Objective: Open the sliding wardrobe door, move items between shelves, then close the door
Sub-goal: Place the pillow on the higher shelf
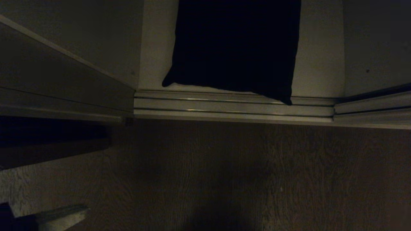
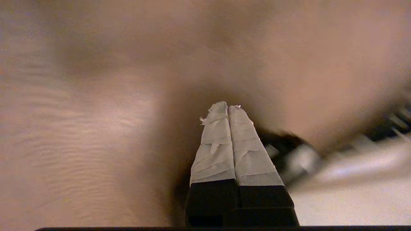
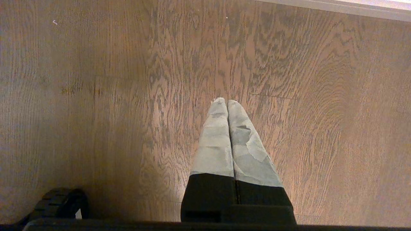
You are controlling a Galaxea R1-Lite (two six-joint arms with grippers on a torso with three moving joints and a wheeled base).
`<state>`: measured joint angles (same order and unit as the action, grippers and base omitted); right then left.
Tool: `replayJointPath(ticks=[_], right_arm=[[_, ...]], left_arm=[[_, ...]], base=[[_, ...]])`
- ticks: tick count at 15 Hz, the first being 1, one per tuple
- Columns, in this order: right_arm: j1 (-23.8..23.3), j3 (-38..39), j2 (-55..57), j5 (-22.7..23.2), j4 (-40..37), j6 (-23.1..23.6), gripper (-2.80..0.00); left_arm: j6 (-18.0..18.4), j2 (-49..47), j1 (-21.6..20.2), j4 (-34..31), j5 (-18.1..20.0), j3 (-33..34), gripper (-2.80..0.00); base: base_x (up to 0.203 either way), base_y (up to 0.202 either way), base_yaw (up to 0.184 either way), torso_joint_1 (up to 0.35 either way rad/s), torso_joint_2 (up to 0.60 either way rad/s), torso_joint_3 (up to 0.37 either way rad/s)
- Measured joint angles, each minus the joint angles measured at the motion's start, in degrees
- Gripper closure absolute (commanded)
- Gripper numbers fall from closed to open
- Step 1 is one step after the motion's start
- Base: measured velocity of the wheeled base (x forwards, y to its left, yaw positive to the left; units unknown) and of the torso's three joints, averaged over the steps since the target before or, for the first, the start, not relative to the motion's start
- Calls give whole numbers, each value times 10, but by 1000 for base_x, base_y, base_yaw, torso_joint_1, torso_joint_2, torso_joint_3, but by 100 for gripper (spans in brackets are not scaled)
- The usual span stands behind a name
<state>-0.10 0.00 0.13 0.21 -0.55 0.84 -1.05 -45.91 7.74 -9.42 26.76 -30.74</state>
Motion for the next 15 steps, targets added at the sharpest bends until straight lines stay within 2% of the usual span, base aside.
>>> replayJointPath(ticks=[2,5,8,11,15], right_arm=[[0,0,0,0,0,0,0],[0,0,0,0,0,0,0],[0,0,0,0,0,0,0],[0,0,0,0,0,0,0],[0,0,0,0,0,0,0]], left_arm=[[-14,-51,57,-21,4,-33,0],[-64,-121,133,-27,5,-85,0],[-105,-186,191,-26,2,-136,0],[-138,-247,235,-23,-9,-182,0],[-171,-344,255,31,-65,-239,0]], base=[[0,0,0,0,0,0],[0,0,0,0,0,0],[0,0,0,0,0,0],[0,0,0,0,0,0],[0,0,0,0,0,0]])
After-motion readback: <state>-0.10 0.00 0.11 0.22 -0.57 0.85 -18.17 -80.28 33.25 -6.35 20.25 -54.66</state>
